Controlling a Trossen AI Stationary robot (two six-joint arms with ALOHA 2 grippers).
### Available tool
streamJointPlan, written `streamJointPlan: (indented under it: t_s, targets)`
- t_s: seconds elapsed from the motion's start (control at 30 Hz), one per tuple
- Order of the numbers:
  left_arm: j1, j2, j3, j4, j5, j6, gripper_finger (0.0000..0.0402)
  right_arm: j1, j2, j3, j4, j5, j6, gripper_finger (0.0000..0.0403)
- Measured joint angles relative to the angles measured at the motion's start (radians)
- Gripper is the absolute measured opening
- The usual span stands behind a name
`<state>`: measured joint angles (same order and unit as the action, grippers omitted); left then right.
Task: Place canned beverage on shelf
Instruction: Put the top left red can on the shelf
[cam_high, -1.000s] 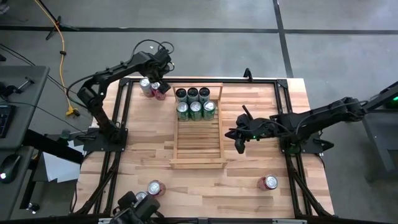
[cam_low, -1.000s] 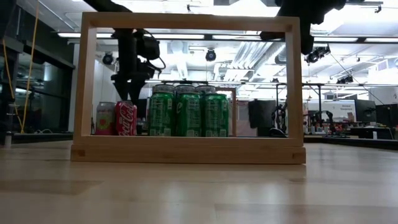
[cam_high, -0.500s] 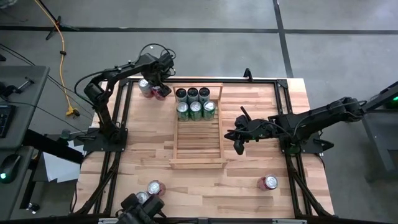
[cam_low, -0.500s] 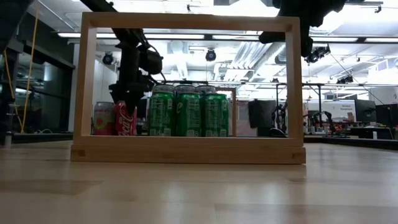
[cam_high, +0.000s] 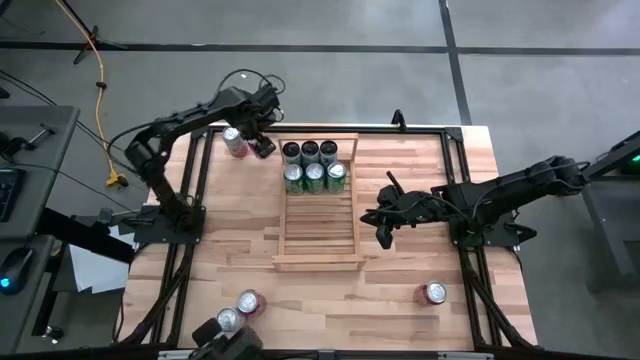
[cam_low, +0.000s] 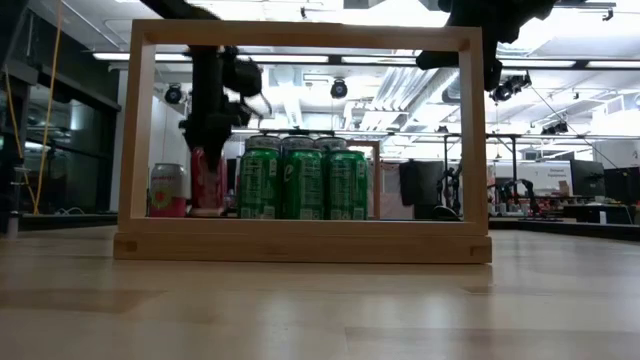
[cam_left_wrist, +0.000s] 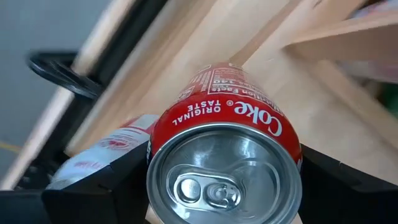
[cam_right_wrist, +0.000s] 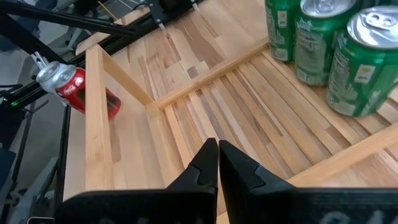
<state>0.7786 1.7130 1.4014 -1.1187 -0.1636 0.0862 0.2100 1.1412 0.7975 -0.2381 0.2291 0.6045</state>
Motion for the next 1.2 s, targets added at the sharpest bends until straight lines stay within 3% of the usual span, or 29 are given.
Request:
streamJointPlan:
  t_s: [0.37,0.6,0.77,0.9,1.07,1.2]
  targets:
    - [-0.137,-0.442,0.000,-0.069,0.024,-0.070,0.0285,-0.004,0.000,0.000,0.283,0.000,-0.086,0.0000]
    - [-0.394,-0.600,0.002,-0.081,0.129,-0.096,0.0285,-0.043,0.000,0.000,0.384,0.000,-0.138,0.0000]
    - [-0.634,-0.535,0.002,-0.090,0.074,-0.081,0.0285,-0.079,-0.001,0.000,0.377,-0.022,-0.139,0.0000]
    - [-0.765,-0.409,0.037,-0.135,-0.001,0.090,0.0285,-0.104,-0.001,0.000,0.377,-0.049,-0.134,0.0000]
    - [-0.852,-0.247,0.109,-0.218,-0.104,0.422,0.0285,-0.114,-0.001,0.000,0.361,-0.055,-0.134,0.0000]
    - [-0.841,-0.161,0.111,-0.216,-0.124,0.580,0.0285,-0.114,-0.001,0.000,0.338,-0.056,-0.134,0.0000]
